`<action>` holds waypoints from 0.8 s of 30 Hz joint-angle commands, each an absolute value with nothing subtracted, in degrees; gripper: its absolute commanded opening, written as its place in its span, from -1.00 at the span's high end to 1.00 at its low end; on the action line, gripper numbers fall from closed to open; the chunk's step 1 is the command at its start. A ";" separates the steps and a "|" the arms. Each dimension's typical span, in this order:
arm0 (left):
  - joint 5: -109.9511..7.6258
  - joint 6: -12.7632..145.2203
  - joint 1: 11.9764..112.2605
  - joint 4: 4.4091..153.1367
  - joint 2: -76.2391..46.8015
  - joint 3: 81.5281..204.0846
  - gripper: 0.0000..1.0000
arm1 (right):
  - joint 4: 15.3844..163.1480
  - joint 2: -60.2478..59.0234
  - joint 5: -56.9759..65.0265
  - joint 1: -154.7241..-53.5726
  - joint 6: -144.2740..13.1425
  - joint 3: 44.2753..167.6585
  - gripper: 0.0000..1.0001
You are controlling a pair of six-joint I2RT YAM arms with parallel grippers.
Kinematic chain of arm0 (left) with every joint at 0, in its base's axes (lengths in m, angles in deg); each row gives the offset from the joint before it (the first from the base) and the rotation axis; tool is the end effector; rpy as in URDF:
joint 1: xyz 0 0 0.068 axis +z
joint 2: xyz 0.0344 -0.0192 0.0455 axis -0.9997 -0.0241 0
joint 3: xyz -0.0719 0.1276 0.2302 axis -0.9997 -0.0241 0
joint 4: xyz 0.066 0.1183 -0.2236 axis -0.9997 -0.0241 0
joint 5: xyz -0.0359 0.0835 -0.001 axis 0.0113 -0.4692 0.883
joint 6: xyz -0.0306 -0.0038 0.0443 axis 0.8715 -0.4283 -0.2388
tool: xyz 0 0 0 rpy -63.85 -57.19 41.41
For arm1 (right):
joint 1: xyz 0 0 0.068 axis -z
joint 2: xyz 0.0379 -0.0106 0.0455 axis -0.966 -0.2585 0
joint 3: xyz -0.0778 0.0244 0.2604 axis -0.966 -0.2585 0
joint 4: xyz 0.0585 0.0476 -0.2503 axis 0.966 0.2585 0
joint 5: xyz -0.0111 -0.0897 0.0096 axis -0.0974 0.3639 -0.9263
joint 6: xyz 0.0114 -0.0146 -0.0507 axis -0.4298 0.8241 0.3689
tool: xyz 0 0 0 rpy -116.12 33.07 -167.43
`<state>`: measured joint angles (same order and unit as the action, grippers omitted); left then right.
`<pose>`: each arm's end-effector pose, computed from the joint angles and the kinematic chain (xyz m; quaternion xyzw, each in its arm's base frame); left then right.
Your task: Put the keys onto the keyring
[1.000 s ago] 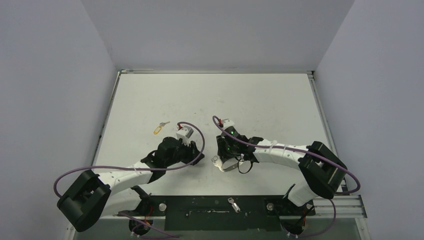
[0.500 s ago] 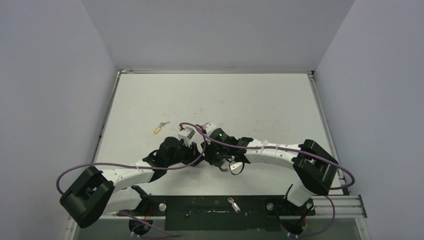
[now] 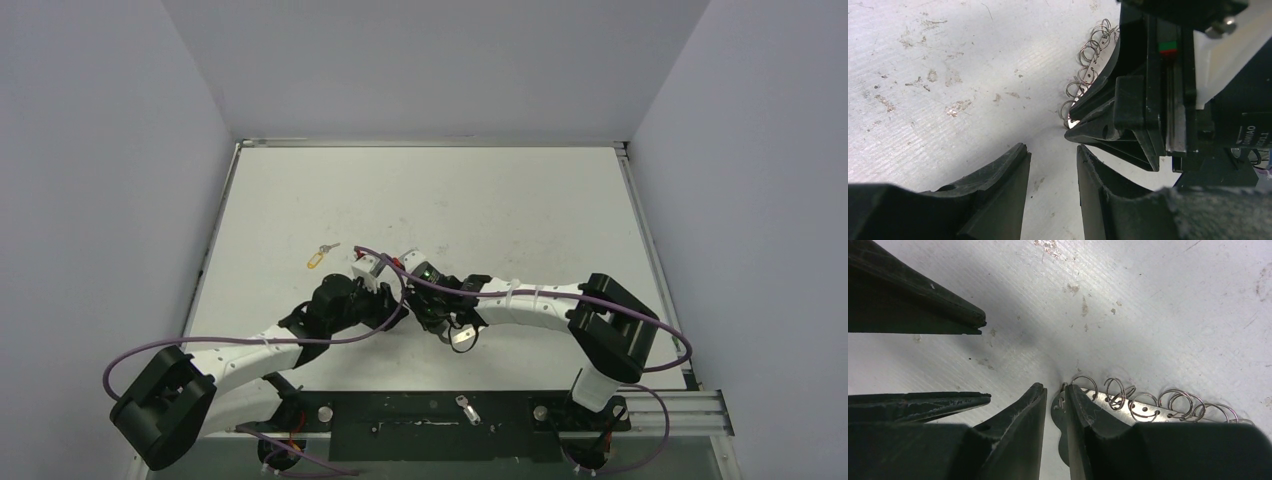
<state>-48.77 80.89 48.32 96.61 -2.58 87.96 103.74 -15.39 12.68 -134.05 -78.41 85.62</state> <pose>0.1579 -0.1425 0.1671 0.1522 0.8320 -0.3553 0.3980 0.1724 0.2860 0.1719 -0.3194 0.9004 0.1808 0.2338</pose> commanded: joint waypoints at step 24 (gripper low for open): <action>-50.81 83.51 48.35 96.73 -2.68 88.19 0.04 | 102.26 -7.90 12.53 -134.20 -80.82 82.88 0.21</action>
